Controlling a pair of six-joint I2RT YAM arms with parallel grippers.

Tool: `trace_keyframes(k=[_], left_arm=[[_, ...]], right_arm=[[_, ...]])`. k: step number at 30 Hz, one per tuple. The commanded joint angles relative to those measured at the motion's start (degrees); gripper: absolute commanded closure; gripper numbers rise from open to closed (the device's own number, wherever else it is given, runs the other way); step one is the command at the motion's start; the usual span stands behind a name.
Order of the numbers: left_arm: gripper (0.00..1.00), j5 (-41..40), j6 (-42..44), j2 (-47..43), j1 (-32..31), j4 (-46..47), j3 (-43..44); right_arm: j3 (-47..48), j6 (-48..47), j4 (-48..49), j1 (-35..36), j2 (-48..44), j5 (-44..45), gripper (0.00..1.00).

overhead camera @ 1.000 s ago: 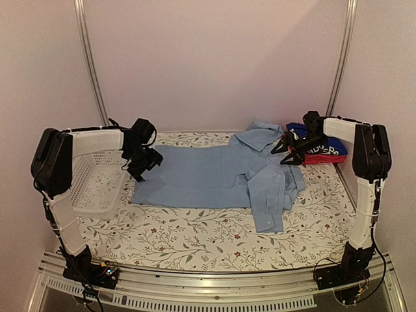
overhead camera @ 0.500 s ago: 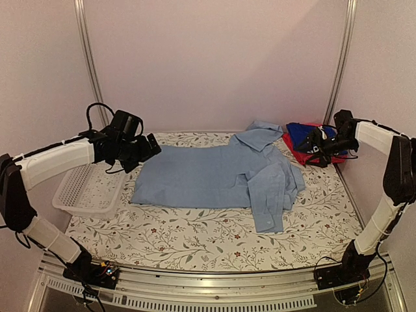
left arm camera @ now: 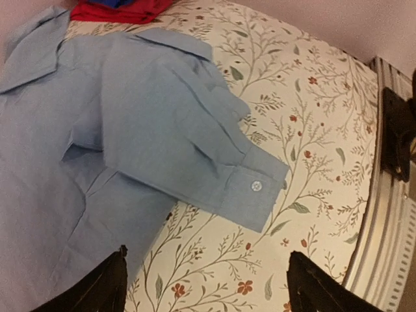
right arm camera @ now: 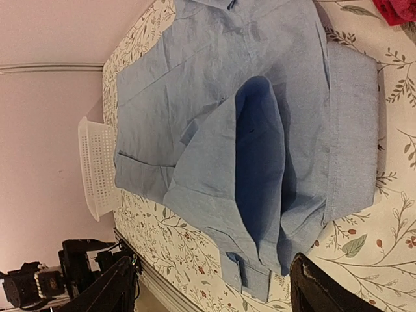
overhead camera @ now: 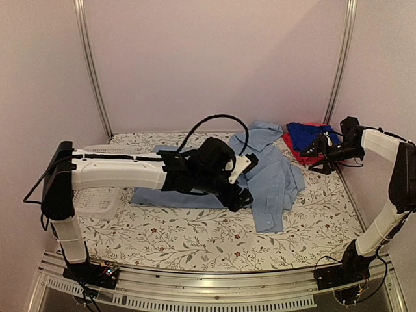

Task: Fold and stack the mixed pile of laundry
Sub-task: Fold the flattened shirt at the center of the board.

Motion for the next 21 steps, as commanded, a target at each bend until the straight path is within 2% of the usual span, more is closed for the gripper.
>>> trace_keyframes(k=[1, 5, 8, 13, 18, 21], left_arm=[[0.19, 6.74, 18.97, 9.25, -5.66, -0.6, 9.13], [0.3, 14.68, 19.43, 15.06, -5.41, 1.99, 13.86], [0.33, 15.79, 19.83, 21.01, -6.06, 0.79, 18.75], [0.31, 13.23, 19.18, 29.01, -6.28, -0.29, 24.86], [0.23, 12.09, 19.92, 33.49, -6.37, 0.37, 25.66], [0.22, 9.01, 19.79, 36.28, -6.29, 0.64, 25.72]], right_arm=[[-1.65, 0.09, 1.82, -2.1, -1.87, -1.96, 0.2], [-2.03, 0.41, 2.4, -2.45, -2.59, -1.79, 0.2], [-2.71, 1.05, 3.18, -2.53, -2.62, -2.2, 0.2], [-3.67, 1.5, 3.95, -2.54, -2.46, -2.55, 0.21], [-4.39, 0.79, 3.83, -2.54, -2.06, -2.9, 0.22], [-4.46, 0.43, 3.63, -2.53, -1.92, -2.99, 0.22]])
